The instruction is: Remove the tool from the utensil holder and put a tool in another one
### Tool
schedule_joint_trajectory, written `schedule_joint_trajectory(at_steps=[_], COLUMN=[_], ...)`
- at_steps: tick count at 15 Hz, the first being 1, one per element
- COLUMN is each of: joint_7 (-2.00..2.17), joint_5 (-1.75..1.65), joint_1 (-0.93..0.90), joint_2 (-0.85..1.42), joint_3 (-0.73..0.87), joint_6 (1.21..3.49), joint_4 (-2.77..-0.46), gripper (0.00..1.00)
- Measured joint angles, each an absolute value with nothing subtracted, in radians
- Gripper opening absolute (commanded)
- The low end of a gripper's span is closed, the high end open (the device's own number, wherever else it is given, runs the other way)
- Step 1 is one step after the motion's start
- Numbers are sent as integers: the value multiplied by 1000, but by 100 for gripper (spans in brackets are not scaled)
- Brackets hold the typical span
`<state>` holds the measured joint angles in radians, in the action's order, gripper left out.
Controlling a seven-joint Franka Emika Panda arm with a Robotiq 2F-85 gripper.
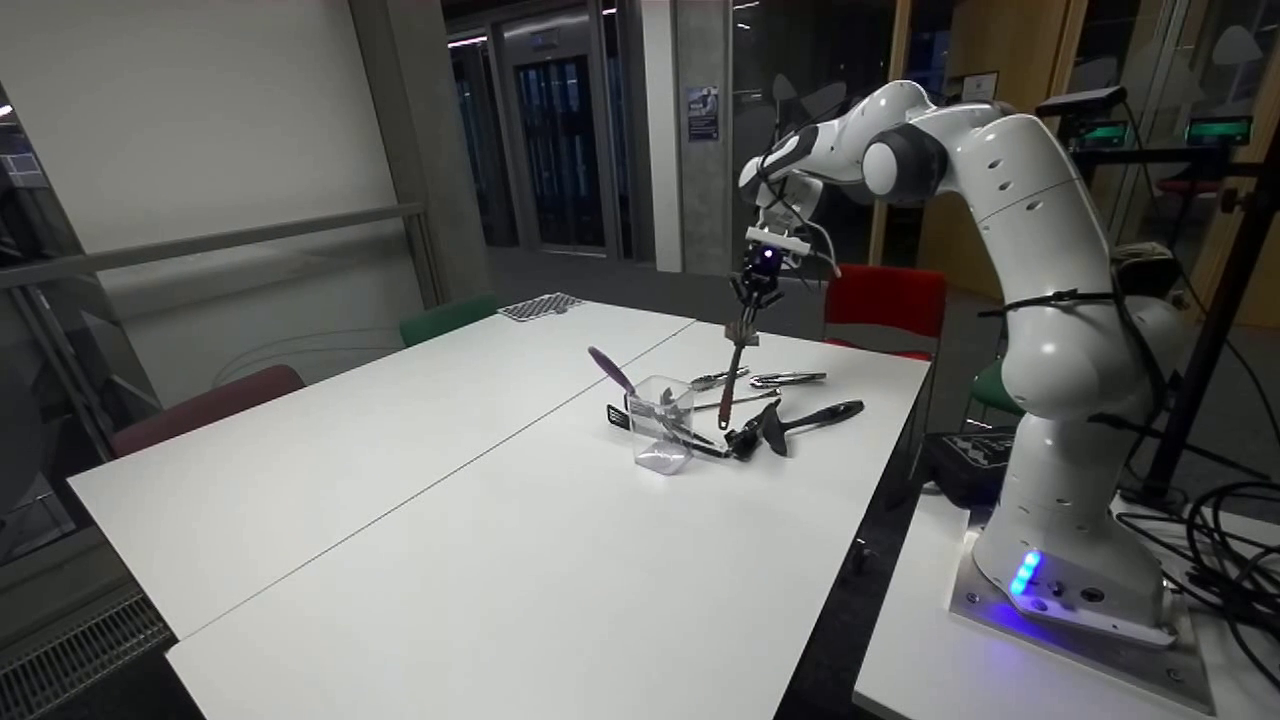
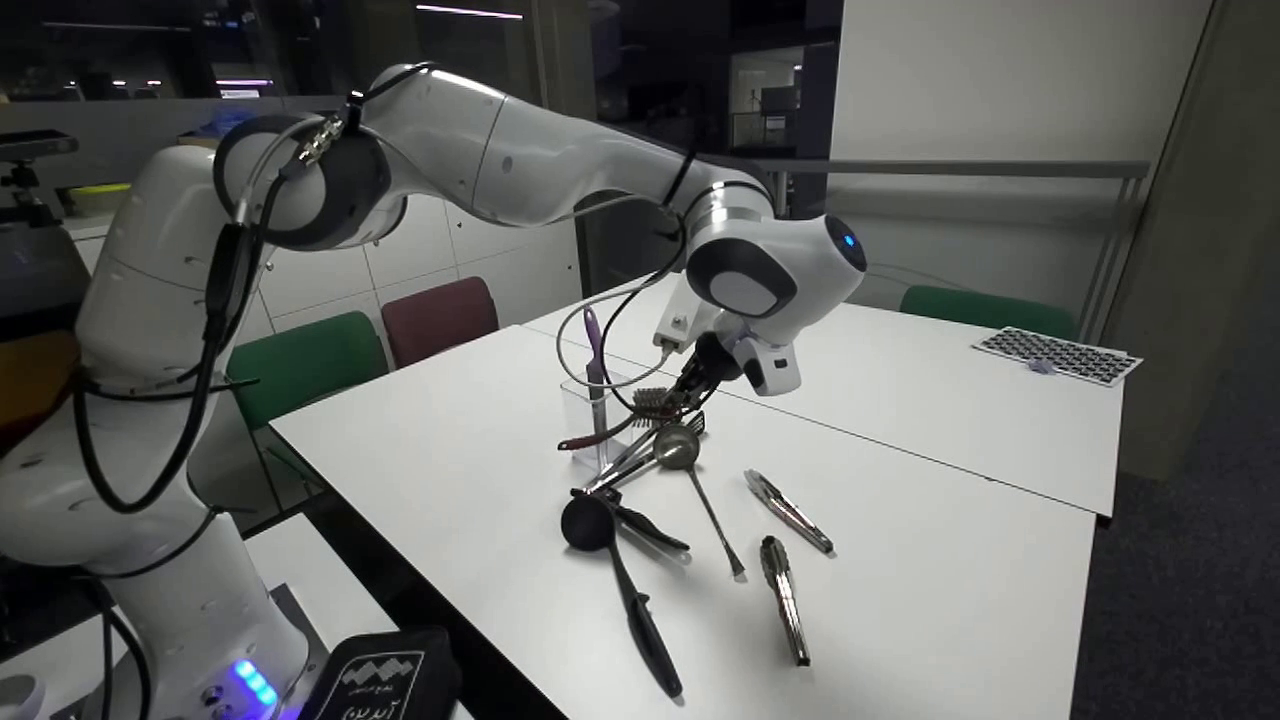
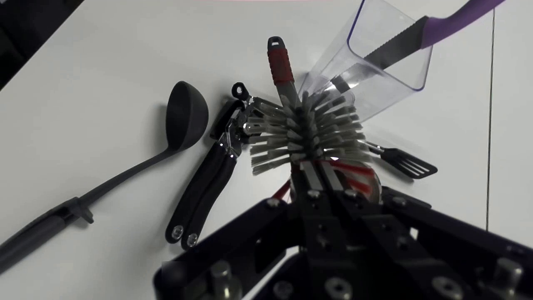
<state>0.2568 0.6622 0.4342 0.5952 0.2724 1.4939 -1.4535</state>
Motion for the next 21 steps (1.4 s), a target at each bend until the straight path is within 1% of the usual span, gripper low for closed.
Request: schedule_joint_trajectory(at_steps=[6,21], joint_7=[337,337], joint_5=[661,661], joint_1=[457,457], joint_2=[627,702], joint_3=[288,227], joint_6=[1495,1490], joint_4=[-1409,-1316], gripper=[1,1])
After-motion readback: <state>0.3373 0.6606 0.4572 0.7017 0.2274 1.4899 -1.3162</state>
